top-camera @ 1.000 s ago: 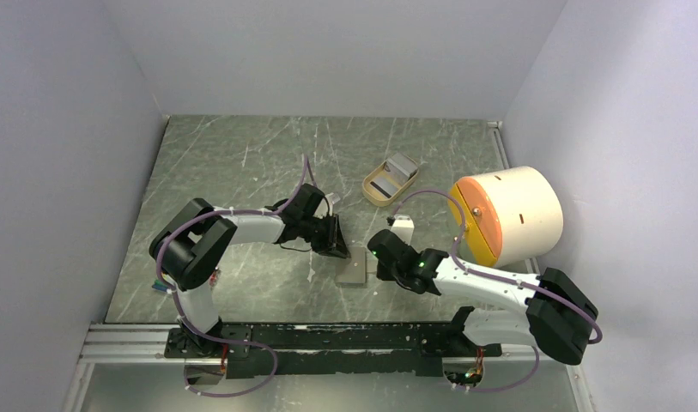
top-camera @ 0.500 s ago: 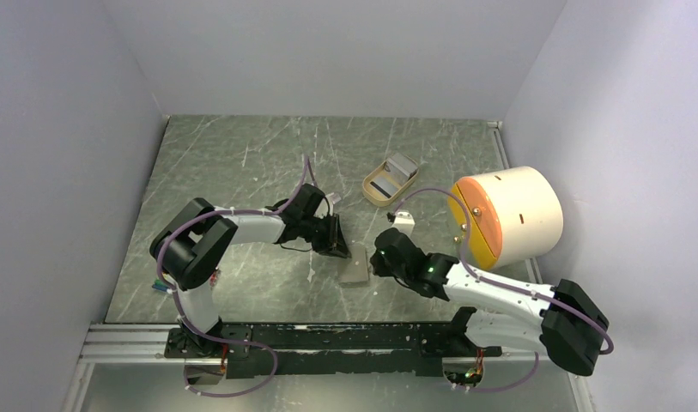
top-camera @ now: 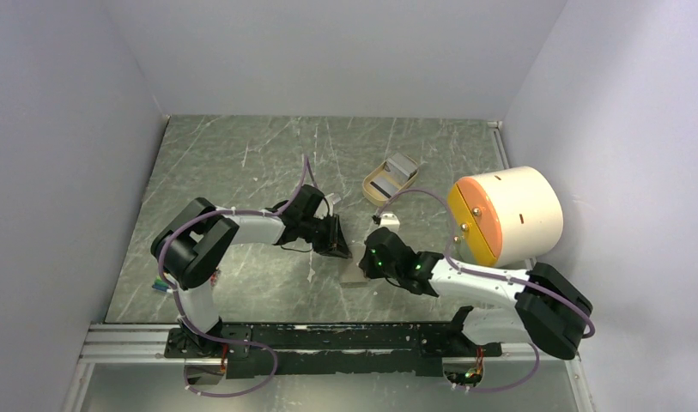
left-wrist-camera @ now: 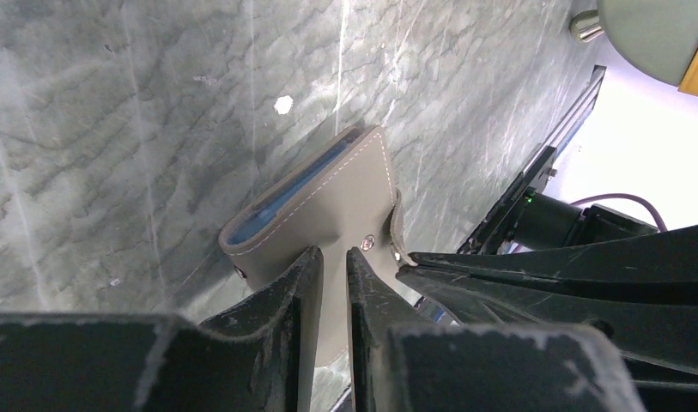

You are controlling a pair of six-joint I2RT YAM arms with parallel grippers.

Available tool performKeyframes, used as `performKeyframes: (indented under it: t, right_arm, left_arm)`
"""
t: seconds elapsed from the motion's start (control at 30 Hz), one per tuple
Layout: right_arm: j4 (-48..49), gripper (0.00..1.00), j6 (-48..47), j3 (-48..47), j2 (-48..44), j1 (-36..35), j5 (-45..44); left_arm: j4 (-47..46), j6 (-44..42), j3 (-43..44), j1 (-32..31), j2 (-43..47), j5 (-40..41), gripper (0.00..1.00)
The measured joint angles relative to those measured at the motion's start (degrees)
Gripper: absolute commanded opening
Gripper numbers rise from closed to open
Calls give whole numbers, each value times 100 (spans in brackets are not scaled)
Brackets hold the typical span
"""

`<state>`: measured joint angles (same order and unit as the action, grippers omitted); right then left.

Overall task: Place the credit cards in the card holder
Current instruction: Close the card holder at the center of the board.

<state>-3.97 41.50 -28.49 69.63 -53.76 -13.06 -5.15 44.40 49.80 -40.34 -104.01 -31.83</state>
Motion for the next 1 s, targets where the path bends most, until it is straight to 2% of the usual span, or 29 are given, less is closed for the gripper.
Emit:
performKeyframes:
  t: [0.5, 1.0]
  right_arm:
    - [282, 0, -11, -55, 404, 0, 214]
    - [-164, 0, -175, -452, 535, 0, -48]
  left_arm:
    - [-59, 0, -26, 0, 0, -17, 23]
    - [-61, 0, -26, 0, 0, -28, 22]
